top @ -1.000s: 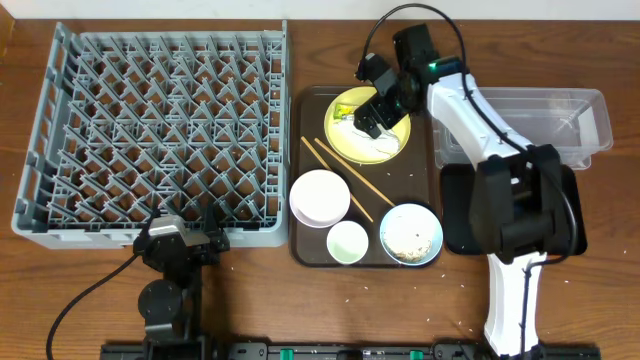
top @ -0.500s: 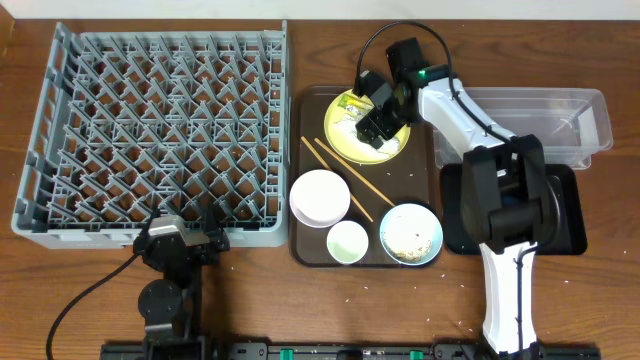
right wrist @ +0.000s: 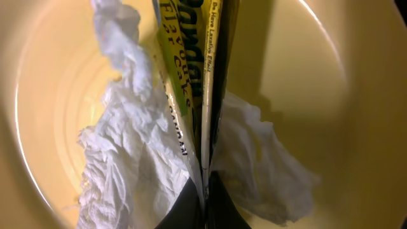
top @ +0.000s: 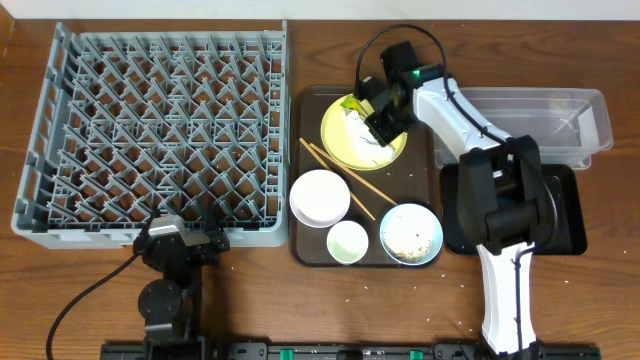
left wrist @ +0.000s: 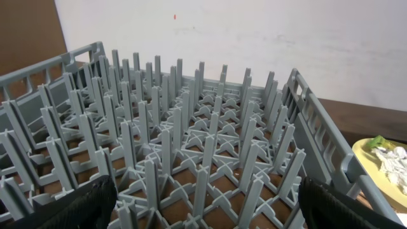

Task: Sort waste into correct bins and load items into the dishwasher
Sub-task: 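Carry the wrapper and tissue right and drop them into the clear bin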

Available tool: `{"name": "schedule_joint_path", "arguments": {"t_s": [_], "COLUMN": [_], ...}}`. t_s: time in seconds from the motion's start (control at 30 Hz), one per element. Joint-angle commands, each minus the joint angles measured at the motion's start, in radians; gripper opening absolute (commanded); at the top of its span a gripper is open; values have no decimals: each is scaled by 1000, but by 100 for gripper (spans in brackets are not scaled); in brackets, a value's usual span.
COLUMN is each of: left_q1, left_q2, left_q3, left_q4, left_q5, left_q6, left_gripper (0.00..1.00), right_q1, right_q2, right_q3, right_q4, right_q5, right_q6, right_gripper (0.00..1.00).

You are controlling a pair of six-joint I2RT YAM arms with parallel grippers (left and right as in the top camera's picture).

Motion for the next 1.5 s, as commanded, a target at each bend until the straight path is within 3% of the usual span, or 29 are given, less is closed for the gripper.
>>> {"name": "schedule_joint_path", "arguments": {"t_s": [0.0, 0.3, 0.5, 0.83, 1.07, 1.13, 1.17, 1.2, 1.37, 1.47], "left_q1": [3, 3, 3, 3, 3, 3, 3, 3, 3, 3], "left_q2": [-6, -6, -6, -6, -6, -6, -6, -6, -6, -6], "left_q3": [-20, -20, -20, -20, -20, -20, -20, -20, -20, -20], "left_q4": [-35, -35, -35, -35, -35, -35, -35, -35, -35, -35], "left_q5": [-13, -13, -13, -13, -13, -13, -13, -13, -13, -13], "left_q6": [10, 10, 10, 10, 10, 10, 10, 10, 10, 10], "left_gripper": [92, 92, 92, 92, 92, 92, 93, 92, 92, 92], "right_q1": [14, -31, -127, -329, -472, -488, -493, -498, -496, -496], "right_q2": [-27, -293, -427, -433, -433, -433, -433, -436, -458, -527], "right_q3": [19, 21, 21, -42, -296, -304, -304, -304, -301, -295], "right_q4": [-5, -29, -117, -176, -44, -45, -43, -35, 12, 88], "right_q5": [19, 30, 196, 339, 338, 337, 333, 334, 327, 271], "right_q6": [157, 334, 508, 903, 1296, 1329, 1329, 1327, 1201, 961], "right_gripper": [1, 1, 1, 2, 2, 29, 37, 62, 96, 99]}}
